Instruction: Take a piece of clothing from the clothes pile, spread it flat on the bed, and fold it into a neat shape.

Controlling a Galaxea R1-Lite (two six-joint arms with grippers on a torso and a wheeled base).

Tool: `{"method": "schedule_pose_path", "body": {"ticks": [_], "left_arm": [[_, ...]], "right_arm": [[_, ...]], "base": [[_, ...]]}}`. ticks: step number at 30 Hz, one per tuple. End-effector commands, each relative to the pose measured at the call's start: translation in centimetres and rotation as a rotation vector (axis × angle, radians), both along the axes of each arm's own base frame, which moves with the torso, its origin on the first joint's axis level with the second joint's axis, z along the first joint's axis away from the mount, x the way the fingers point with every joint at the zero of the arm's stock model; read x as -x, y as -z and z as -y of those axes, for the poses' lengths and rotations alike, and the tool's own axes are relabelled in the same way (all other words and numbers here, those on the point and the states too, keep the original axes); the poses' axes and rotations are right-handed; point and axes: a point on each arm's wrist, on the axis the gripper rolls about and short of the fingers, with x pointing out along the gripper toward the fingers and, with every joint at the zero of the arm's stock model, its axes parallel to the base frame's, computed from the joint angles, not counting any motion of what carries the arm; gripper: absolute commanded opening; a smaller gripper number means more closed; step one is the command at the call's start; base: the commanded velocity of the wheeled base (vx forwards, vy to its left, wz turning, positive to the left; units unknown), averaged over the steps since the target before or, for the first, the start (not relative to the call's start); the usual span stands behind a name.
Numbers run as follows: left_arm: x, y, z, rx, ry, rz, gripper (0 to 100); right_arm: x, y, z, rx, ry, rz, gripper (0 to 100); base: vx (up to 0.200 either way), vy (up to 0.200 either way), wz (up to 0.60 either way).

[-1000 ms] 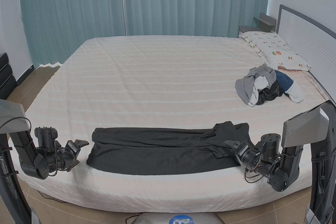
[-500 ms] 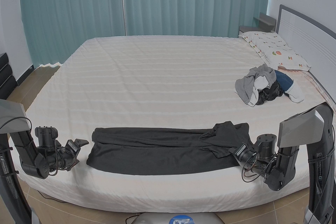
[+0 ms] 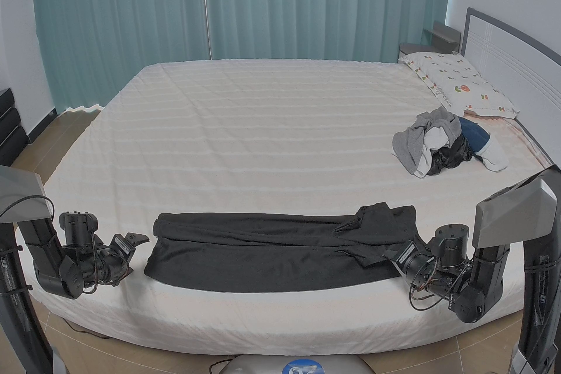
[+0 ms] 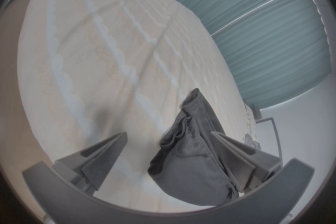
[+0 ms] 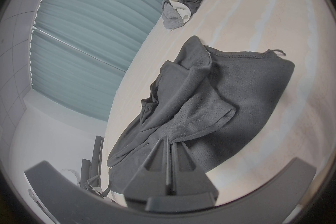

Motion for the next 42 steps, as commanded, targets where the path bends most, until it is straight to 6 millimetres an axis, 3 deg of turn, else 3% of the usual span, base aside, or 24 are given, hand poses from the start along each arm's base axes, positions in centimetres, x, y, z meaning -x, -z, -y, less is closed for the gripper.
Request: {"method": "schedule_pose_path", "body": {"ticks": [1, 8, 9, 16, 30, 32, 42], "left_arm": [[0.0, 0.1, 0.0, 0.001, 0.000, -0.002, 100], [0.0, 0.1, 0.0, 0.001, 0.000, -0.002, 100], [0.0, 0.0, 0.0, 0.000, 0.001, 0.000, 100], [0.0, 0.1, 0.0, 0.001, 0.000, -0.002, 100], [-0.1, 0.0, 0.0, 0.002, 0.000, 0.004, 100], [-0.1, 0.0, 0.0, 0.002, 0.000, 0.002, 100], [-0.5, -0.2, -0.1, 0.016, -0.014, 0.014, 100]], "right_arm": [[0.5, -0.6, 0.1, -0.002, -0.003, 0.004, 0], [1.3, 0.0, 0.3, 0.013, -0.005, -0.039, 0], [1.3, 0.0, 0.3, 0.013, -0.005, -0.039, 100], [2.1, 0.4, 0.5, 0.030, -0.001, -0.072, 100], [2.5, -6.1, 1.6, -0.042, 0.031, 0.143, 100], [2.3, -6.0, 1.5, -0.046, 0.031, 0.145, 100], [-1.1, 0.1, 0.8, -0.073, 0.047, 0.014, 100]], "base": [[0.000, 0.000, 0.00], [0.000, 0.000, 0.00], [0.000, 0.000, 0.00], [0.000, 0.000, 0.00], [0.000, 0.000, 0.00], [0.000, 0.000, 0.00], [0.000, 0.000, 0.00]]}}
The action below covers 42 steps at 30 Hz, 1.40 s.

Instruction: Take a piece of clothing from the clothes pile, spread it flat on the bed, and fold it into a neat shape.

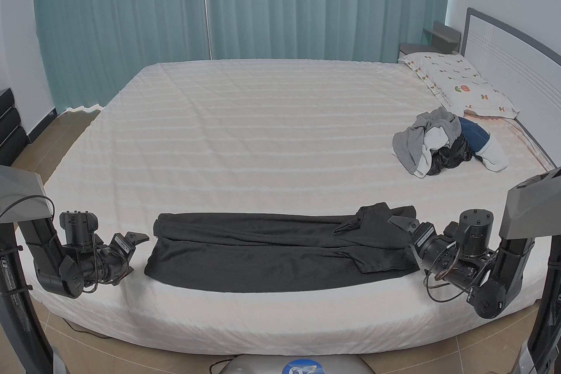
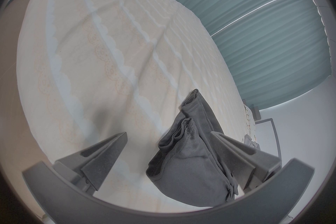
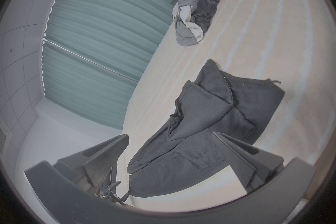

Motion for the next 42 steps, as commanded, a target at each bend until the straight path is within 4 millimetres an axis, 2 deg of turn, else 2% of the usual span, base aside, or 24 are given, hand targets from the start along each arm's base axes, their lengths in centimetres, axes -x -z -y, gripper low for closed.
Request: {"method": "schedule_pose_path", "body": {"ticks": [1, 5, 9, 14, 17, 19, 20, 22, 25, 27, 28, 33, 34, 38, 42], "left_arm": [[-0.3, -0.2, -0.1, 0.011, -0.011, 0.010, 100], [-0.6, -0.3, -0.1, 0.013, -0.014, 0.016, 100], [-0.8, -0.5, -0.2, 0.011, -0.016, 0.026, 100], [-0.8, -0.7, -0.2, 0.006, -0.019, 0.038, 100], [-0.8, -0.9, -0.2, 0.006, -0.018, 0.043, 100], [-0.8, -1.0, -0.2, 0.005, -0.018, 0.044, 100], [-0.8, -1.0, -0.1, 0.005, -0.016, 0.044, 100], [-0.8, -0.8, -0.1, 0.006, -0.016, 0.037, 100], [-0.8, -0.6, 0.1, 0.015, -0.018, 0.029, 100], [-0.8, -0.9, 0.4, 0.034, -0.021, 0.035, 100], [-0.9, -1.0, 0.5, 0.070, -0.044, 0.036, 100], [-1.0, -0.9, 0.5, 0.093, -0.057, 0.033, 100], [-1.0, -0.8, 0.6, 0.093, -0.056, 0.032, 100], [-1.0, -0.8, 0.6, 0.090, -0.054, 0.030, 100], [-1.0, -0.7, 0.7, 0.089, -0.052, 0.029, 100]], "right_arm": [[-1.8, 4.3, 0.1, 0.013, 0.019, -0.084, 100], [-1.9, 4.4, 0.8, 0.016, 0.043, -0.092, 100], [-1.9, 4.3, 2.7, 0.015, 0.102, -0.105, 100], [-1.7, 2.5, 3.3, -0.007, 0.126, -0.060, 100], [-1.0, 0.7, 3.8, -0.020, 0.144, -0.027, 100], [-1.0, 0.7, 3.8, -0.021, 0.143, -0.026, 100], [-0.9, -0.2, 3.8, -0.027, 0.135, 0.003, 100], [-0.8, -0.5, 3.3, -0.026, 0.113, 0.014, 100], [-0.6, -0.4, 1.2, -0.023, 0.044, 0.019, 100], [-0.5, 0.0, 0.3, -0.018, 0.013, 0.008, 100], [-0.3, 1.0, -0.6, -0.006, -0.014, -0.018, 100], [-0.5, 1.8, -2.0, 0.029, -0.061, -0.025, 100], [-0.4, 2.5, -3.1, 0.053, -0.101, -0.030, 100], [-0.4, 2.1, -4.0, 0.124, -0.140, 0.024, 100], [-2.1, 1.7, -4.9, 0.212, -0.175, 0.066, 100]], "base": [[0.000, 0.000, 0.00], [0.000, 0.000, 0.00], [0.000, 0.000, 0.00], [0.000, 0.000, 0.00], [0.000, 0.000, 0.00], [0.000, 0.000, 0.00], [0.000, 0.000, 0.00], [0.000, 0.000, 0.00], [0.000, 0.000, 0.00], [0.000, 0.000, 0.00], [0.000, 0.000, 0.00], [0.080, 0.000, 0.00], [0.200, 0.000, 0.00], [0.000, 0.000, 0.00], [0.000, 0.000, 0.00]]}}
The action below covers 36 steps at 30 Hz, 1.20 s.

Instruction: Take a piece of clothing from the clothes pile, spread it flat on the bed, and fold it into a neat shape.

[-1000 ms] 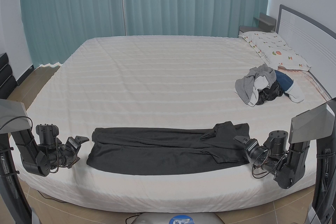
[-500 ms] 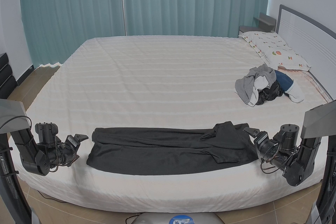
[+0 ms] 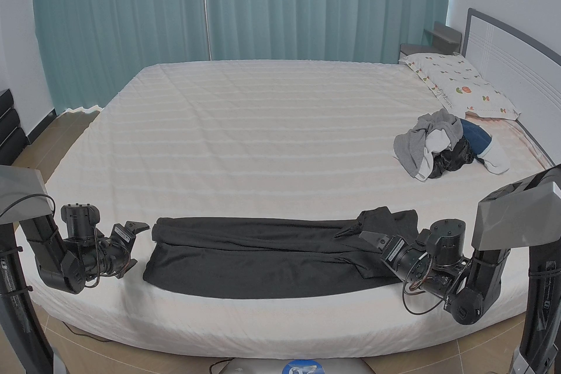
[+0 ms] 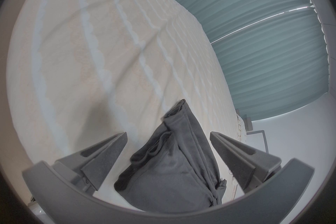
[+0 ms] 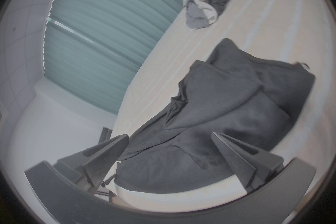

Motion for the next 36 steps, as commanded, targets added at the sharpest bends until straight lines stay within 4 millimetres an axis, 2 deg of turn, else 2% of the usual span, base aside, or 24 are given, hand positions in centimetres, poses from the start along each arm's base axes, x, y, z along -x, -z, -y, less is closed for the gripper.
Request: {"method": "schedule_pose_path", "body": {"ticks": [1, 7, 17, 19, 21, 27, 29, 32, 35, 36], "left_arm": [[0.0, 0.1, 0.1, -0.001, 0.004, -0.004, 100], [0.0, 0.1, 0.2, -0.002, 0.004, -0.004, 100], [0.0, 0.1, 0.1, -0.005, -0.001, -0.005, 100], [0.0, 0.1, 0.1, -0.005, -0.001, -0.005, 100], [-0.1, 0.1, 0.1, -0.005, -0.001, -0.003, 100], [-0.1, 0.1, 0.1, -0.007, 0.000, -0.003, 100], [-0.1, 0.1, 0.1, -0.007, 0.000, -0.003, 100], [-0.1, 0.1, 0.1, -0.007, 0.000, -0.003, 100], [-0.1, 0.1, 0.1, -0.005, -0.001, -0.003, 100], [-0.1, 0.1, 0.1, -0.005, -0.001, -0.003, 100]], "right_arm": [[-1.8, 0.0, -1.4, 0.070, -0.035, 0.019, 100], [-4.1, 0.6, -2.6, 0.096, -0.035, -0.018, 100], [-4.2, 0.8, -4.1, 0.131, -0.074, -0.063, 100], [-3.7, -0.8, -3.7, 0.133, -0.072, -0.040, 100], [-3.6, -1.4, -3.5, 0.130, -0.070, -0.036, 100], [-1.2, -6.0, -2.5, 0.099, -0.071, 0.036, 100], [-1.1, -6.6, -2.5, 0.094, -0.074, 0.047, 100], [-1.4, -6.7, -2.8, 0.102, -0.081, 0.038, 100], [-3.3, -4.2, -3.5, 0.132, -0.079, -0.022, 100], [-3.4, -3.9, -3.6, 0.134, -0.077, -0.027, 100]], "base": [[0.000, 0.000, 0.00], [0.000, 0.000, 0.00], [0.000, 0.000, 0.00], [0.000, 0.000, 0.00], [0.000, 0.000, 0.00], [0.000, 0.000, 0.00], [0.000, 0.000, 0.00], [0.000, 0.000, 0.00], [0.000, 0.000, 0.00], [0.000, 0.000, 0.00]]}}
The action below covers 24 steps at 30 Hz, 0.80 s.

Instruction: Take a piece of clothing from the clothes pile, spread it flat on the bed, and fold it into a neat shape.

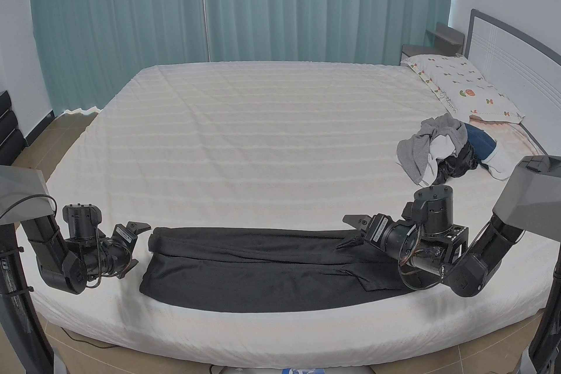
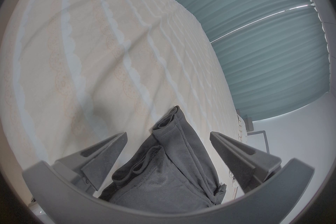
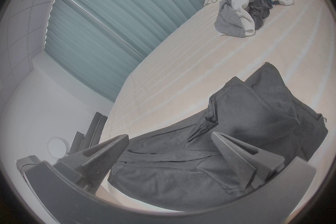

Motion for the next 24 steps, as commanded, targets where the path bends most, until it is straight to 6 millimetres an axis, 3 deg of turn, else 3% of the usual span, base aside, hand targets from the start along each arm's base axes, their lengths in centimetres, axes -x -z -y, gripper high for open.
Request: {"method": "schedule_pose_path", "body": {"ticks": [1, 4, 8, 16, 24], "left_arm": [[0.0, 0.0, 0.0, 0.001, -0.001, -0.001, 100], [0.0, 0.0, 0.0, 0.001, -0.001, 0.000, 100], [0.0, 0.0, 0.0, 0.001, -0.001, 0.000, 100], [0.0, 0.0, 0.0, 0.001, -0.001, 0.000, 100], [0.0, 0.0, 0.0, 0.001, -0.001, 0.002, 100]], "right_arm": [[-2.3, 2.9, -0.9, 0.030, 0.004, -0.050, 100], [-3.0, 5.0, -1.3, 0.081, -0.011, -0.085, 100], [-4.3, 6.5, -2.0, 0.120, -0.025, -0.101, 100], [-6.4, 6.0, -3.2, 0.135, -0.029, -0.125, 100], [-8.8, 5.7, -4.4, 0.013, 0.005, -0.026, 100]], "base": [[0.000, 0.000, 0.00], [0.000, 0.000, 0.00], [0.000, 0.000, 0.00], [0.000, 0.000, 0.00], [0.000, 0.000, 0.00]]}}
